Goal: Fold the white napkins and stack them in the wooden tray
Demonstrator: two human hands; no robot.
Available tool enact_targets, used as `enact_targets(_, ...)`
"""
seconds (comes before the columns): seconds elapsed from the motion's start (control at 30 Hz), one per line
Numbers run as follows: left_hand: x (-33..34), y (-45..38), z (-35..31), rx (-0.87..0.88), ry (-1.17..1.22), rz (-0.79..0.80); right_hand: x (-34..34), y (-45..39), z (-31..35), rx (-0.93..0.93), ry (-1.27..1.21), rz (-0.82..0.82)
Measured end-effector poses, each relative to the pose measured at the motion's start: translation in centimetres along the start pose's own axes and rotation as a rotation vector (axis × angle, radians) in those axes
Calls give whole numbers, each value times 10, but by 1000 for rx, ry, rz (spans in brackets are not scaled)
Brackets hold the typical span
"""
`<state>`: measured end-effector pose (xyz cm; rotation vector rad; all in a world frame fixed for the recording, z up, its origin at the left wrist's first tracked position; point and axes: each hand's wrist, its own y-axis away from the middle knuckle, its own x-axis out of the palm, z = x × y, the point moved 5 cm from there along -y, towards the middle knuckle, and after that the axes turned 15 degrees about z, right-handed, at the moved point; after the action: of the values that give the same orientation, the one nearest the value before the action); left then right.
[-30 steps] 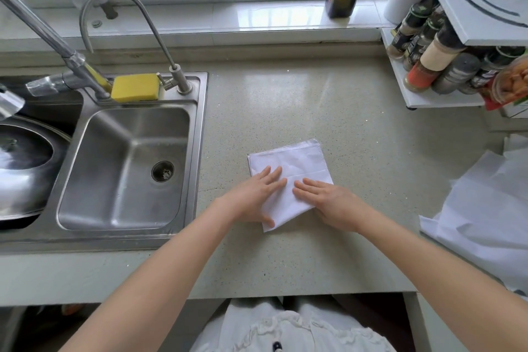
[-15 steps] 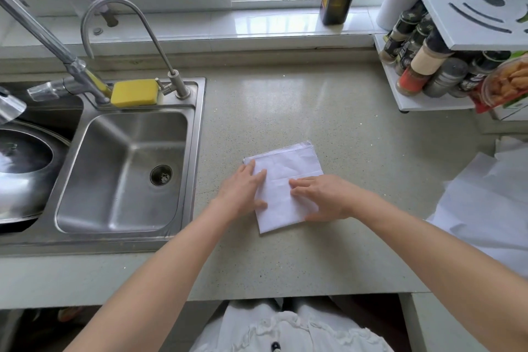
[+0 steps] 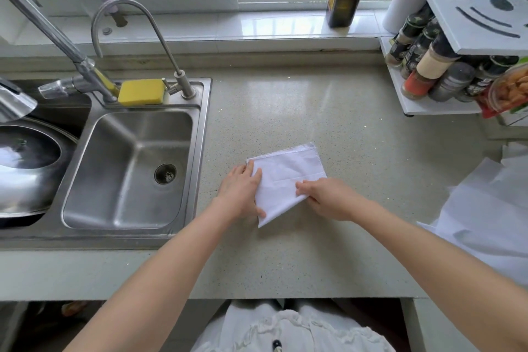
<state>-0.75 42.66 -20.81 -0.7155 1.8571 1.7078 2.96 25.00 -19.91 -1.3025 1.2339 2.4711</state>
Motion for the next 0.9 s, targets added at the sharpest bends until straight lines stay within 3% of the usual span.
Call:
enact_targets(0.07, -7, 4, 0, 121, 106, -53, -13, -6, -4, 17, -20, 10)
enact_targets(0.17, -10, 17, -8, 380, 540, 18, -27, -16, -3, 0, -130, 85)
enact_targets(0.27, -6, 22, -11, 389, 761, 107, -34, -26, -11, 8, -321, 101)
enact_targets(0.4, -8, 6, 0, 368, 775, 8, -38, -29, -28, 85, -613, 16)
enact_targets(0.63, -20, -20, 20, 281, 719, -84, -26, -28, -60, 319, -689, -307)
enact_targets(0.77, -29, -32, 20, 193, 545, -188, -23, -19, -57, 384, -728, -535)
enact_targets(0.9, -32, -46, 21, 40, 514, -287, -18, -19, -53, 393, -822, -566)
